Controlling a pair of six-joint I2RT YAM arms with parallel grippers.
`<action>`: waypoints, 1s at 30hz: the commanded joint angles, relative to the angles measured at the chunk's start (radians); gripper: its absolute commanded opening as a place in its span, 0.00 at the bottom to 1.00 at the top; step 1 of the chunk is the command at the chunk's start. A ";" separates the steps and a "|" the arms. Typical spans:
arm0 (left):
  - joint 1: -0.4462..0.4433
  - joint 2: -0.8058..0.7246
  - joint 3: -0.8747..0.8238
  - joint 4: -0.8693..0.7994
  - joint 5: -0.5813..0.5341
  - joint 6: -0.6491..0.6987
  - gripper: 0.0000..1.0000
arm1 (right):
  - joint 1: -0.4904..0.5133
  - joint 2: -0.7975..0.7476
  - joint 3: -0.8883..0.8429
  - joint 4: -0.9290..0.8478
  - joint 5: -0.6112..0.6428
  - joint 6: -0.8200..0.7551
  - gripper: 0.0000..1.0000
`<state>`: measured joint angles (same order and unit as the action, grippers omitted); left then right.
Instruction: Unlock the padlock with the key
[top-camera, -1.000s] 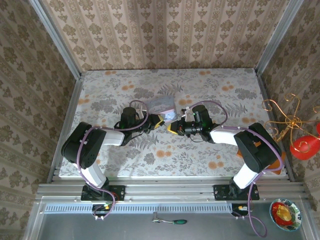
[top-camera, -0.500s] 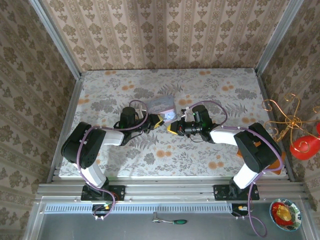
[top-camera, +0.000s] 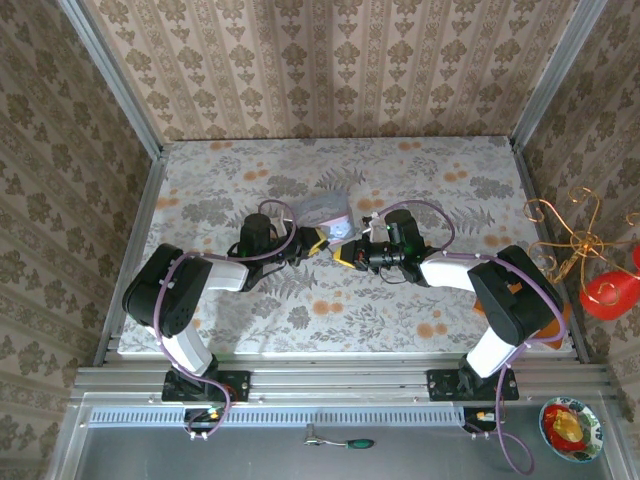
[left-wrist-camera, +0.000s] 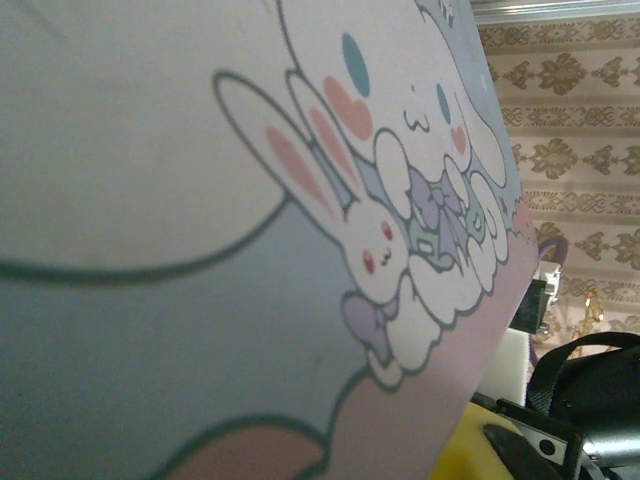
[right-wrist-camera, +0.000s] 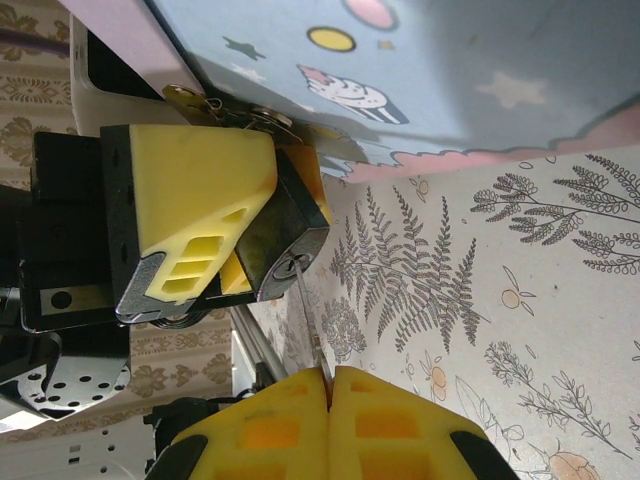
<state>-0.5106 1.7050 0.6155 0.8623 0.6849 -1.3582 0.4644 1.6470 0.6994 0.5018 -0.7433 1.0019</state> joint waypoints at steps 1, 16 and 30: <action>-0.018 0.002 0.013 0.171 0.054 -0.081 0.03 | -0.005 0.016 0.026 0.038 -0.030 0.021 0.00; -0.034 -0.010 0.003 0.143 0.066 -0.060 0.03 | -0.068 0.027 0.043 0.090 -0.088 0.084 0.00; -0.046 -0.016 0.020 0.118 0.061 -0.053 0.03 | -0.076 0.071 0.040 0.111 -0.051 0.139 0.00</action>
<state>-0.5232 1.7084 0.6155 0.9119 0.6704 -1.4208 0.3954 1.6855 0.7113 0.5697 -0.8402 1.1046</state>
